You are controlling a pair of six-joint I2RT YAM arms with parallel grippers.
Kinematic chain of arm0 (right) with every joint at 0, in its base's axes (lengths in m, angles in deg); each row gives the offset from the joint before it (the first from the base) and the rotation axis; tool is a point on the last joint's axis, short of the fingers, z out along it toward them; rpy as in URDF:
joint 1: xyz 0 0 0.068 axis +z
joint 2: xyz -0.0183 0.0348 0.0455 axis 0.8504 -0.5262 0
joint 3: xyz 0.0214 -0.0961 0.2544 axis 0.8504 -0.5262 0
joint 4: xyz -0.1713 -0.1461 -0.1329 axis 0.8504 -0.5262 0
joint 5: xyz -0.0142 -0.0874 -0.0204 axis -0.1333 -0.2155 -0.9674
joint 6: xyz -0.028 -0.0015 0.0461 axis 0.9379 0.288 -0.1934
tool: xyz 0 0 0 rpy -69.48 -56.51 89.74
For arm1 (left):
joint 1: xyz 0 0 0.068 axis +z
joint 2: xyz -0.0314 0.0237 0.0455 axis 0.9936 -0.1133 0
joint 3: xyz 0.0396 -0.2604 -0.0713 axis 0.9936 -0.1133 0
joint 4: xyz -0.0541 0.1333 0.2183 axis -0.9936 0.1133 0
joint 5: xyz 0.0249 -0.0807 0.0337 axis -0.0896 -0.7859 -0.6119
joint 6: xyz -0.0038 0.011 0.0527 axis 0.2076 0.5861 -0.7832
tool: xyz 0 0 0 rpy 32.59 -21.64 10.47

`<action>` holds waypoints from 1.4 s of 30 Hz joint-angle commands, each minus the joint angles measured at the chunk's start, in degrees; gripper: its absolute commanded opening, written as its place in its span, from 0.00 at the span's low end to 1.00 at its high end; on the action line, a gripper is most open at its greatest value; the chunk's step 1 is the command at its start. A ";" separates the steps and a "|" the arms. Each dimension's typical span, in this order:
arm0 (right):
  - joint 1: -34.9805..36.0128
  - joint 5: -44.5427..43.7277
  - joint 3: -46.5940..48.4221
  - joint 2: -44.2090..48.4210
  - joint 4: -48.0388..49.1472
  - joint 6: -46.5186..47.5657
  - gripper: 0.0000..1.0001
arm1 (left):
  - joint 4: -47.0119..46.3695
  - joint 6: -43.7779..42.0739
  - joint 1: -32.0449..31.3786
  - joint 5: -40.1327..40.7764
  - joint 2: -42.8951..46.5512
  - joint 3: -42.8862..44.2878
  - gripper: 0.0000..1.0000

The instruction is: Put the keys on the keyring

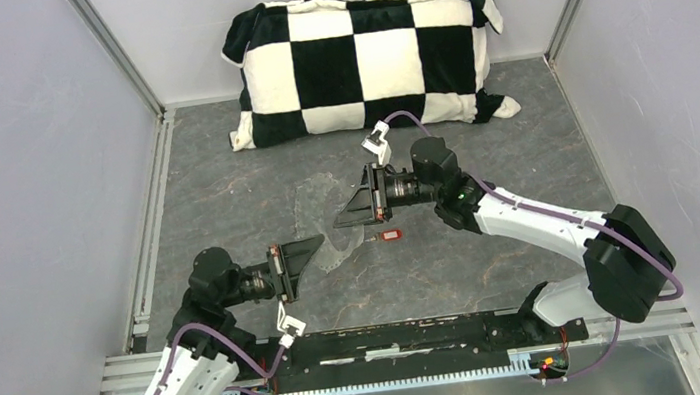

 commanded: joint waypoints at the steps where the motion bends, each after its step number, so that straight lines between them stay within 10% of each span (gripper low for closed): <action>1: 0.32 1.75 0.72 -0.35 1.38 3.51 0.33 | 9.89 1.95 0.00 -4.13 -2.03 8.27 0.02; 18: -6.00 -7.52 17.80 11.13 -46.75 55.95 0.80 | 14.67 34.66 0.00 2.17 -6.15 16.85 0.02; 33: 1.25 3.30 13.87 18.55 -27.22 78.55 0.88 | 24.05 74.92 0.00 -5.37 -17.94 31.03 0.02; 42: 6.23 -4.95 9.41 24.10 -17.28 68.01 0.82 | 13.29 82.00 0.00 4.94 -14.41 26.35 0.02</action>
